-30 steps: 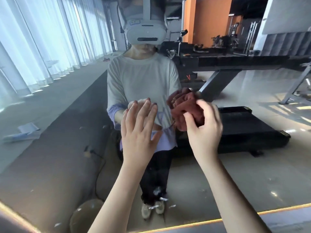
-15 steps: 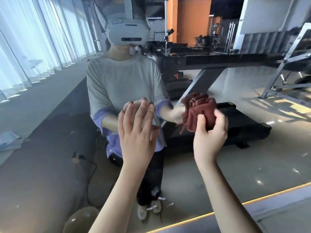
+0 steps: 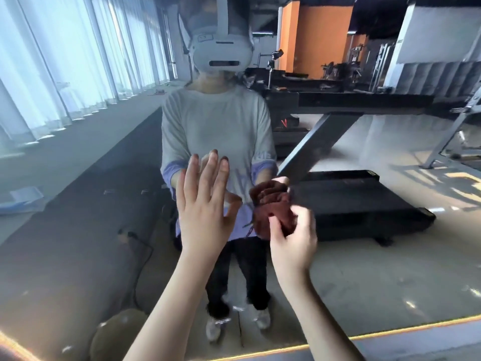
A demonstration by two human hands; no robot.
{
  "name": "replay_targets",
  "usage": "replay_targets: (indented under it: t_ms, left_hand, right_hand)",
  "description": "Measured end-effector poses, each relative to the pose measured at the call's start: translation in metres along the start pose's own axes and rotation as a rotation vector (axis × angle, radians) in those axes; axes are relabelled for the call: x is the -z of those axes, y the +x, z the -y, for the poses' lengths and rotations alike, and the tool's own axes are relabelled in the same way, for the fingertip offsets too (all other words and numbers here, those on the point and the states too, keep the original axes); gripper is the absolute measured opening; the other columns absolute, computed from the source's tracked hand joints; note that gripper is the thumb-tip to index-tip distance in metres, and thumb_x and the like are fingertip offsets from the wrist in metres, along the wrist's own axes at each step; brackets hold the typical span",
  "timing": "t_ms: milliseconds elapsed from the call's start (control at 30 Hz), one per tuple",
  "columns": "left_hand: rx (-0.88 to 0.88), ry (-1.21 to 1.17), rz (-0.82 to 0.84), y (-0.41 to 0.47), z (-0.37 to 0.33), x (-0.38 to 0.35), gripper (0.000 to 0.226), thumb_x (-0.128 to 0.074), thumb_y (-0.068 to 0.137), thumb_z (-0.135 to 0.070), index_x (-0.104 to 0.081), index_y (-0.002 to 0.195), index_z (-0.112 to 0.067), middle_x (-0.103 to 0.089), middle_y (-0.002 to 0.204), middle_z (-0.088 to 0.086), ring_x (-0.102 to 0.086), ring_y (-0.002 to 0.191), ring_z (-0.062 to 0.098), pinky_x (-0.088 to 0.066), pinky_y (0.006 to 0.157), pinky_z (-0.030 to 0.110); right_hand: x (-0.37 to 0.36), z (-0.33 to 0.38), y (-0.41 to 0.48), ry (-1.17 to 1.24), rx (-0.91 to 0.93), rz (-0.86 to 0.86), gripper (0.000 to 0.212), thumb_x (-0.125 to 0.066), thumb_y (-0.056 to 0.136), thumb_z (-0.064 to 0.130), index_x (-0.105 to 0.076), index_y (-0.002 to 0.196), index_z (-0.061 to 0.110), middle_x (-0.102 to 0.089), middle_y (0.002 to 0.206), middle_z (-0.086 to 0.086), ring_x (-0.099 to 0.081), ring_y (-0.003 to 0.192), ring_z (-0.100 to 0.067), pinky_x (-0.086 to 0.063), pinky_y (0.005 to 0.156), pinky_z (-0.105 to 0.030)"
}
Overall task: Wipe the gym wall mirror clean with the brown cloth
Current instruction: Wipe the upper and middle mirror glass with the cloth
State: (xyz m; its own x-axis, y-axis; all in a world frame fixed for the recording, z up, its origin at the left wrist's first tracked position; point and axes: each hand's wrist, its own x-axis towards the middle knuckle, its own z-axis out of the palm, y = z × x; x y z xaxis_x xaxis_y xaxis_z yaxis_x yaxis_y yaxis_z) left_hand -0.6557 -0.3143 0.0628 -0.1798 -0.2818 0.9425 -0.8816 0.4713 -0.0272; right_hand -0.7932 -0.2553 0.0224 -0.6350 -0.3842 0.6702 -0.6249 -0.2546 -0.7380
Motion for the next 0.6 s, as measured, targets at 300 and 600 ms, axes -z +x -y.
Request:
replay_targets:
  t_ms: [300, 600]
  left_hand:
    - [0.07, 0.018, -0.008, -0.001, -0.011, 0.003, 0.068, -0.069, 0.085, -0.026, -0.04, 0.145, -0.012, -0.047, 0.151, 0.014, -0.032, 0.143, 0.037, -0.029, 0.115, 0.053]
    - [0.082, 0.032, 0.035, -0.002, -0.012, 0.005, 0.072, -0.068, 0.082, -0.03, -0.041, 0.145, -0.011, -0.044, 0.153, 0.012, -0.033, 0.143, 0.038, -0.031, 0.114, 0.054]
  right_hand:
    - [0.016, -0.031, 0.002, 0.056, -0.075, 0.044, 0.038, -0.061, 0.077, 0.031, -0.062, 0.104, 0.004, -0.063, 0.099, -0.011, -0.063, 0.087, -0.034, -0.038, 0.071, -0.02]
    - [0.024, -0.056, 0.002, 0.078, -0.098, 0.01, 0.037, -0.06, 0.079, 0.032, -0.057, 0.109, 0.011, -0.063, 0.101, -0.013, -0.062, 0.09, -0.034, -0.039, 0.073, -0.022]
